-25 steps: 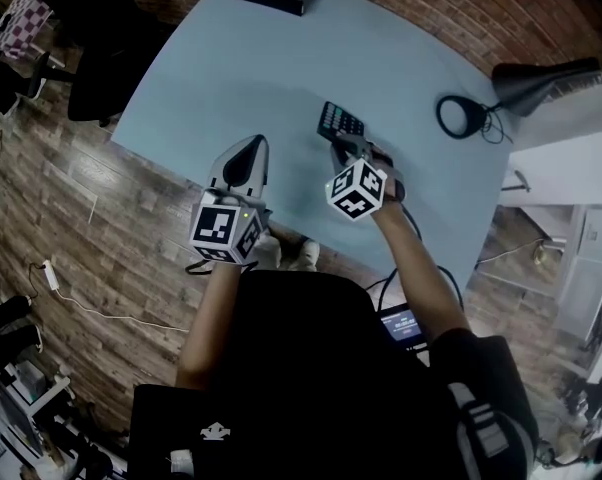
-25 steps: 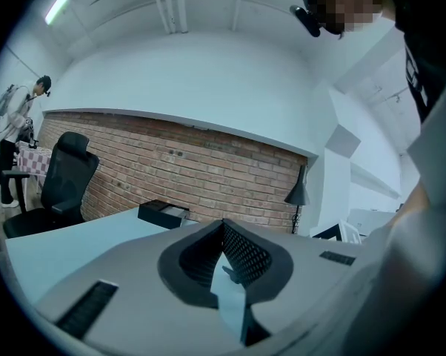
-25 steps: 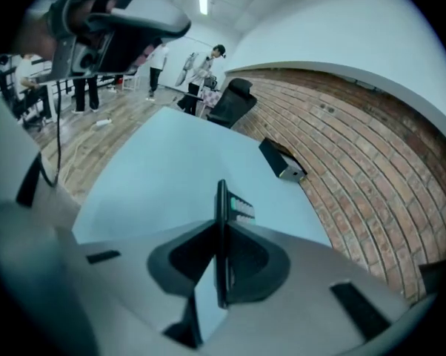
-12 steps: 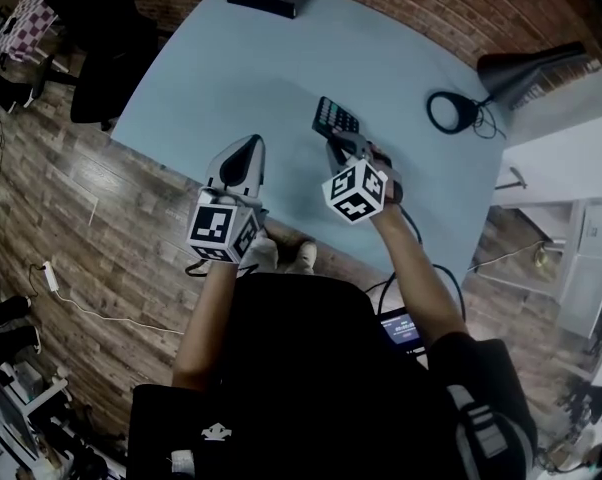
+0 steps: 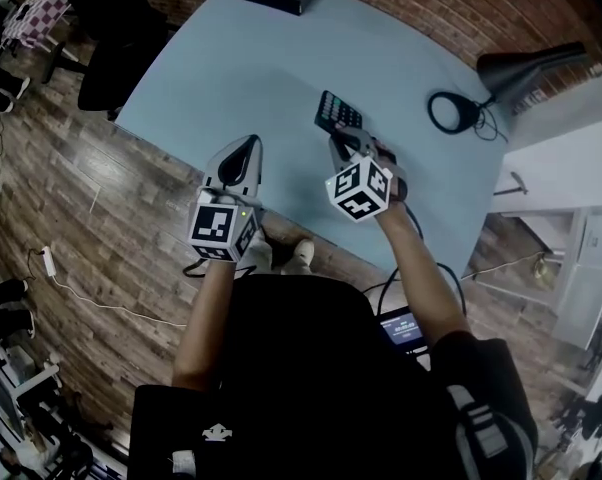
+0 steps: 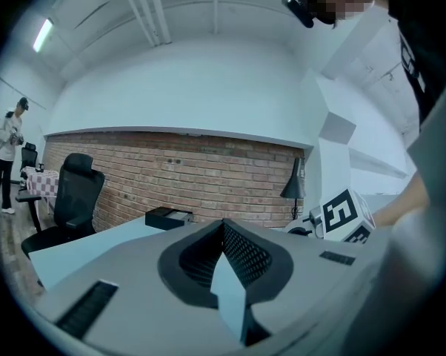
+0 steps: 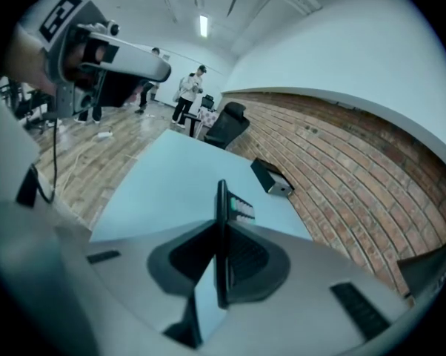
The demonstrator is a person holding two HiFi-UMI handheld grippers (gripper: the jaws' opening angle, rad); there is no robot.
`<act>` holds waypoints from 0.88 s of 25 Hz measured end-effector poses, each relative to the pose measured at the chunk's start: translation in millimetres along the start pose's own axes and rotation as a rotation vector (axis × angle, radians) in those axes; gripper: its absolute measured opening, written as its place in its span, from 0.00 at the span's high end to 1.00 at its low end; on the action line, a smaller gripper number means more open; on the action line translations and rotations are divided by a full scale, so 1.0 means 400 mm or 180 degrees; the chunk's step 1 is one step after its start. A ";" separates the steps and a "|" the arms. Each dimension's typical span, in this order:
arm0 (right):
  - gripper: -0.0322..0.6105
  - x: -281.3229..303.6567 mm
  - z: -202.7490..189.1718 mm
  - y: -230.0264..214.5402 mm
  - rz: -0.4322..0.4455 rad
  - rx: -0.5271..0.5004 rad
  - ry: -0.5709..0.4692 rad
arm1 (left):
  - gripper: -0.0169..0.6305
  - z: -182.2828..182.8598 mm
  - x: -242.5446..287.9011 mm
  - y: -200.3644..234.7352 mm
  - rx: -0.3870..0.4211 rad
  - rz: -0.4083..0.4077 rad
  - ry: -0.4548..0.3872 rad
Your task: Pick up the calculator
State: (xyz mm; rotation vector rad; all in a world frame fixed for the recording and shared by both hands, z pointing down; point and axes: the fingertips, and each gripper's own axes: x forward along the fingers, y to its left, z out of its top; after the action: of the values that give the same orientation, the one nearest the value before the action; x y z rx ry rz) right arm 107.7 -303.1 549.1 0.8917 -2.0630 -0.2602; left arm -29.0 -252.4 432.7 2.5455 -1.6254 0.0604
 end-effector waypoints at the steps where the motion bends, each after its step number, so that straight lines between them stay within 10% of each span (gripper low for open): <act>1: 0.88 -0.004 0.005 -0.001 -0.0003 0.0000 -0.0013 | 0.97 0.003 -0.003 -0.001 -0.0008 0.0009 -0.0011; 22: 0.88 -0.105 0.229 -0.014 -0.0363 0.0438 -0.0477 | 0.97 0.072 -0.055 0.080 0.0086 -0.0162 -0.0162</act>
State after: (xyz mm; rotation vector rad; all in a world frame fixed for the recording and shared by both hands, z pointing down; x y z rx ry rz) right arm 55.4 -290.7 463.8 1.1050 -2.1918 -0.2553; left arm -68.0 -249.6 404.3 2.6282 -1.5869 0.0131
